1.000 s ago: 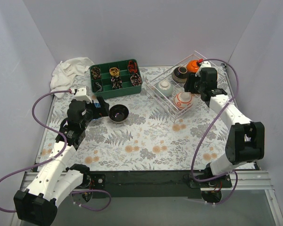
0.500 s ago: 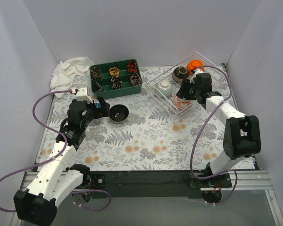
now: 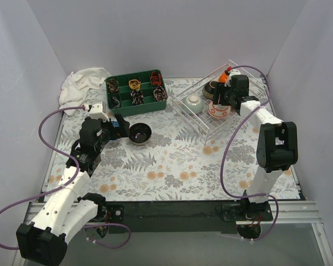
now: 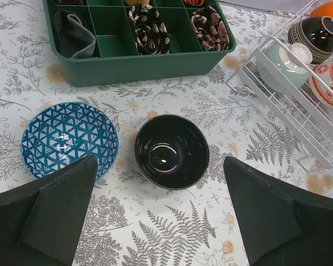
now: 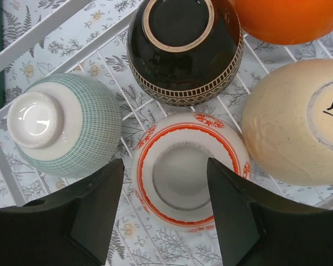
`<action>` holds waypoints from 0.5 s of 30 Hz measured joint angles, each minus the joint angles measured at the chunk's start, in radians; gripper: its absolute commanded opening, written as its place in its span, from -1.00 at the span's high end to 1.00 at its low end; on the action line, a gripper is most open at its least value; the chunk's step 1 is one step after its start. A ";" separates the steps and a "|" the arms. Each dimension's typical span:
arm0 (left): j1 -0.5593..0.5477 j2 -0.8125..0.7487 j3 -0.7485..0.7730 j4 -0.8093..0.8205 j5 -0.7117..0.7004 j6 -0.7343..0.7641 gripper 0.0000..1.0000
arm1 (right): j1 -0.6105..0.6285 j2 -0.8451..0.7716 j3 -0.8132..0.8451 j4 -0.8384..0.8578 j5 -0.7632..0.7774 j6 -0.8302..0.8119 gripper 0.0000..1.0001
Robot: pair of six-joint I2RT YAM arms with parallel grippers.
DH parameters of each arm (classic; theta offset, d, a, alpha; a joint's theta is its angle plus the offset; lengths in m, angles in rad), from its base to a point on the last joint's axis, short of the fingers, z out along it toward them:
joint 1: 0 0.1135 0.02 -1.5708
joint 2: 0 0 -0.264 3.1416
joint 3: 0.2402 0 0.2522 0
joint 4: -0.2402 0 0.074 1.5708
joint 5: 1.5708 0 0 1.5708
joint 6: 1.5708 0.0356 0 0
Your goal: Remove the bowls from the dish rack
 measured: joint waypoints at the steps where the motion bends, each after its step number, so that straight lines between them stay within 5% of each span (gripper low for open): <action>1: 0.000 0.000 0.000 0.000 0.000 0.000 -0.97 | 0.000 0.001 0.008 -0.011 0.006 -0.020 -0.46; 15: -0.001 -0.004 -0.001 0.000 0.010 0.000 -0.97 | 0.223 -0.023 0.024 -0.054 0.314 -0.470 -0.88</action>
